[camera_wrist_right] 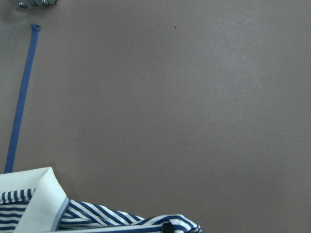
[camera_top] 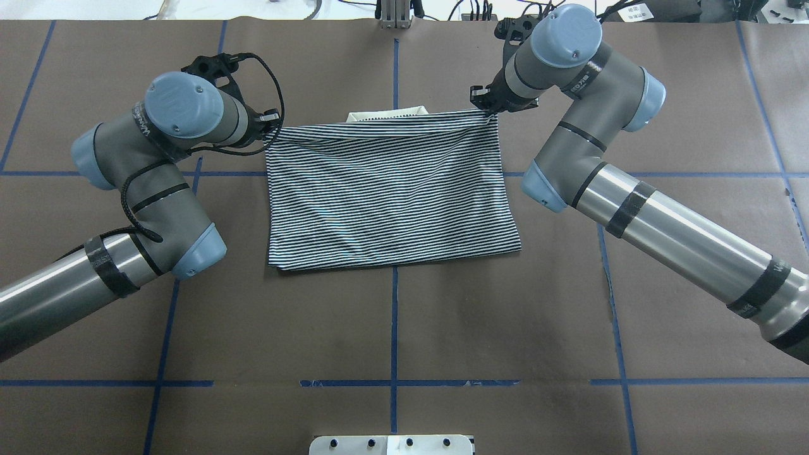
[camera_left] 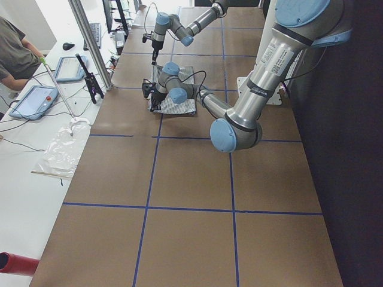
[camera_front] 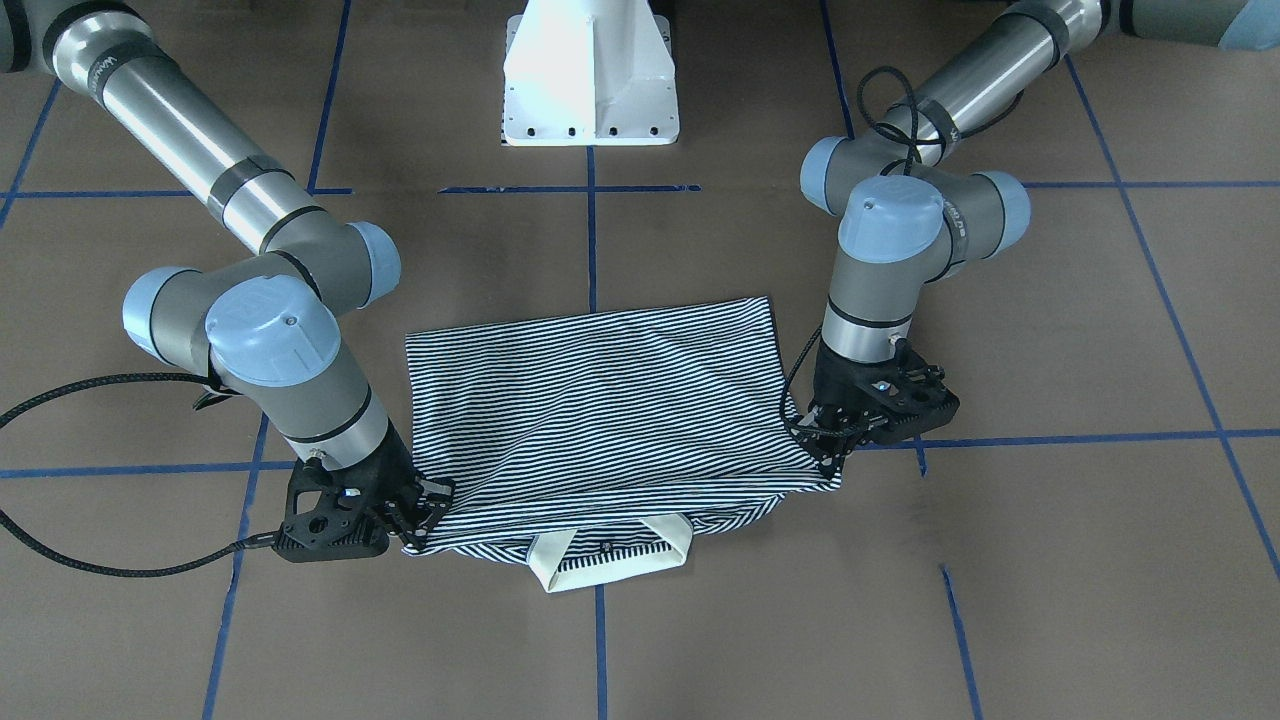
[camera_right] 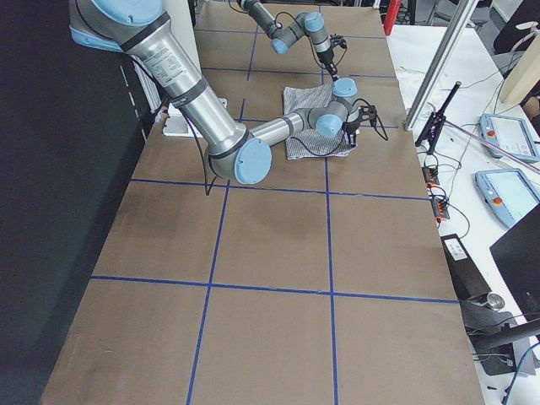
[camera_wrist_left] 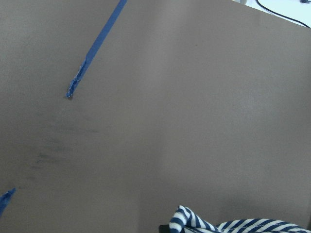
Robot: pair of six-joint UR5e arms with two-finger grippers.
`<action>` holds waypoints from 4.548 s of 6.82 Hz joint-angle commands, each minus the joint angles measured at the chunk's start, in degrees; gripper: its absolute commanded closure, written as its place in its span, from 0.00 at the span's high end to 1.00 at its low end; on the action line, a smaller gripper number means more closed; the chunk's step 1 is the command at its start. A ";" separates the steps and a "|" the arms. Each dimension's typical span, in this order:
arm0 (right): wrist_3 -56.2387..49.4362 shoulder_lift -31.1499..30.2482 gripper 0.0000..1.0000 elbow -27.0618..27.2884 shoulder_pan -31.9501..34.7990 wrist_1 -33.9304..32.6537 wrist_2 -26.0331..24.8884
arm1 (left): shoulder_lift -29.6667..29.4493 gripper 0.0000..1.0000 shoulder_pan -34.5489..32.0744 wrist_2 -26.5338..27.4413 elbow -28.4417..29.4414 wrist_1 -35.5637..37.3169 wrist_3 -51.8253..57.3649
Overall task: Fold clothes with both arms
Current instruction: 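Lower the hem onto the collar and open both grippers, then move the right gripper to the folded shirt's near corner and grasp it, then drag the folded shirt toward the right arm while the left arm lowers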
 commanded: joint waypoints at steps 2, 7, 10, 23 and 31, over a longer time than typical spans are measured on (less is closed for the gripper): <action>0.09 0.08 0.00 0.35 -0.02 0.10 0.08 | -0.99 0.00 0.17 -0.20 -0.07 -0.11 -0.16; 0.79 -0.01 1.00 0.35 0.07 0.10 0.35 | -0.82 1.00 0.26 -0.29 -0.33 -1.69 -0.17; 6.03 -11.73 1.00 16.29 -3.26 -1.04 0.53 | -0.73 1.00 0.26 -3.27 -2.77 -1.52 -0.16; 12.66 -22.50 0.00 26.19 -13.11 -1.22 0.61 | -0.20 1.00 0.61 -3.72 -5.43 -1.78 -0.43; 12.83 -52.52 0.00 55.16 -26.52 -0.61 2.54 | -0.20 1.00 2.36 -3.72 -7.62 -1.34 -0.78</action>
